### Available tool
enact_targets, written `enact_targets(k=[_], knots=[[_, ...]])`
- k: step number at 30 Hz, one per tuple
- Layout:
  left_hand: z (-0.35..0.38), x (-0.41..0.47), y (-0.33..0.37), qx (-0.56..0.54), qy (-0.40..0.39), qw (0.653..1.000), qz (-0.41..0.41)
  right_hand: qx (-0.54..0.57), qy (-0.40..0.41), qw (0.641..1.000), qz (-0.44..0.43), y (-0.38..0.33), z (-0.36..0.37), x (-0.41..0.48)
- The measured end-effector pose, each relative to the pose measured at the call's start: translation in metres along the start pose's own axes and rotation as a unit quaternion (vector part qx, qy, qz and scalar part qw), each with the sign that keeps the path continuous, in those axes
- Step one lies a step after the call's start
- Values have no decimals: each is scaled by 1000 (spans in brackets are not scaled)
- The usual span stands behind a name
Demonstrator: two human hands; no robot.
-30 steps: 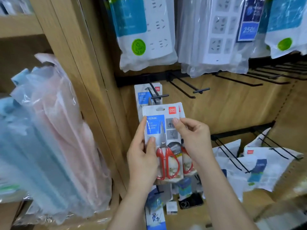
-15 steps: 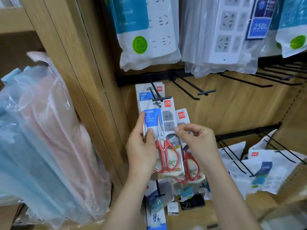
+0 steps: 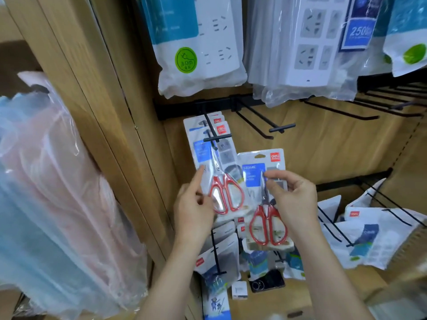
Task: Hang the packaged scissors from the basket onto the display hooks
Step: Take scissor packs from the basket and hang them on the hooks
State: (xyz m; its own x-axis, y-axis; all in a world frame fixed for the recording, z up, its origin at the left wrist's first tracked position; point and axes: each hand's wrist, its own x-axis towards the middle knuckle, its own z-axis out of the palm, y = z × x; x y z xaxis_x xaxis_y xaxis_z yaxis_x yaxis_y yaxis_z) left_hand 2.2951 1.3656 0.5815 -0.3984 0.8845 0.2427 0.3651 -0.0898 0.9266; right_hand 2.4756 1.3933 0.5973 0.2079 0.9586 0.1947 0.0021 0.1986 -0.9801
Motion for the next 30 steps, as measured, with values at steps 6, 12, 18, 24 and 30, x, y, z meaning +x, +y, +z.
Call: enact_targets(k=[6,12,18,24,30], knots=[[15,42,-6,68,38,997,16,26,-21,999,3,9,-21,1],[20,51,-11,101,-12,995,-23,75,-55,996,10,2,-14,-3],[-4,-34,8,-102,-186,976,-53,123,-93,988,5,-1,7,-10],[-22,-62,0,-101,-208,972,-36,136,-127,983,-8,-14,28,-17],[-33,-67,-8,-121,-186,974,-40,105,-146,984,10,-17,27,-21]])
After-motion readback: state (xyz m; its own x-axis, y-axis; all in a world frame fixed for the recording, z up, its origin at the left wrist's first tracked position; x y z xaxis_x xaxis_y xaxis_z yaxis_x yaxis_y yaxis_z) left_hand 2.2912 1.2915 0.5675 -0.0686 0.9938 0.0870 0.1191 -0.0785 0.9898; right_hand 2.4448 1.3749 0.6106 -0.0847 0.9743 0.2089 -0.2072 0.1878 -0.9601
